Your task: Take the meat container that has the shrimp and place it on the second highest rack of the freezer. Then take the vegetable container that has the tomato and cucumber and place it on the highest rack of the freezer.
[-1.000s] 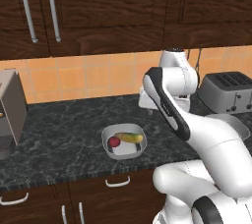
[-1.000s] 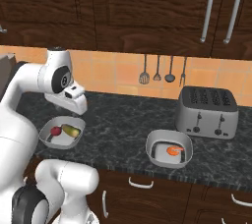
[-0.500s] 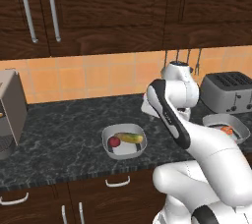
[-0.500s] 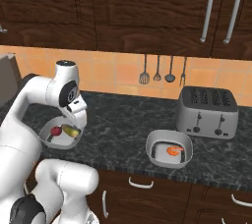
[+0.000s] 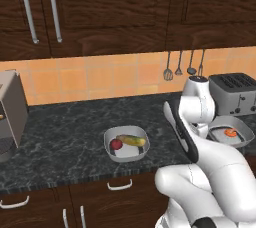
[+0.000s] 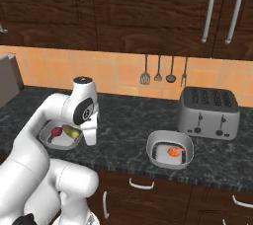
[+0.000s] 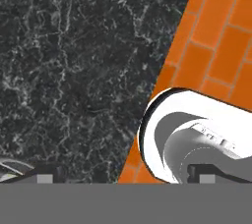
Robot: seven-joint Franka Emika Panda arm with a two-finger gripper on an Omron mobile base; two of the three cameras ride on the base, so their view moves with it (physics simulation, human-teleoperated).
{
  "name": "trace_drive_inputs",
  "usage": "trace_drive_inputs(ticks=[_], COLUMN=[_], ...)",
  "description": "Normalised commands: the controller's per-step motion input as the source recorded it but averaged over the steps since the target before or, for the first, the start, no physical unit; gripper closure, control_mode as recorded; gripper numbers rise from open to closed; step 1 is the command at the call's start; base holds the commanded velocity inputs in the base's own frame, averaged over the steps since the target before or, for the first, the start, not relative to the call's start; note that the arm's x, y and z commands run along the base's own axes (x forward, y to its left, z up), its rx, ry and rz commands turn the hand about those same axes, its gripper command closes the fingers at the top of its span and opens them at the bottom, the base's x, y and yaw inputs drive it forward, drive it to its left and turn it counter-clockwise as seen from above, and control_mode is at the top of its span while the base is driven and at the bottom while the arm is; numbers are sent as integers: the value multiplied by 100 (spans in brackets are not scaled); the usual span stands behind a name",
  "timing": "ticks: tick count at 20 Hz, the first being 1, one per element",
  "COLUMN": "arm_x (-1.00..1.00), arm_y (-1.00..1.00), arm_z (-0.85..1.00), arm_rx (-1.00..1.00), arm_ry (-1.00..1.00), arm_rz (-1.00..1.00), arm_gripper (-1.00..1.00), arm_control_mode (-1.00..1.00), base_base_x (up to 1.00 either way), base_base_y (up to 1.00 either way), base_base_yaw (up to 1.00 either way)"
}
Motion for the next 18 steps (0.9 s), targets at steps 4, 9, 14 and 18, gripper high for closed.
trace_drive_inputs(ticks=[4, 9, 14, 18], arm_x=[6, 12, 2, 0], arm_y=[-38, -21, -45, -61], arm_z=[0, 0, 1, 18], arm_rx=[0, 0, 8, 14], arm_ry=[-13, -15, 0, 4], arm_rz=[-71, -76, -74, -55], arm_gripper=[-100, -100, -100, -100], arm_control_mode=[-100, -100, -100, -100], base_base_x=[0, 0, 0, 0], base_base_y=[0, 0, 0, 0], base_base_yaw=[0, 0, 0, 0])
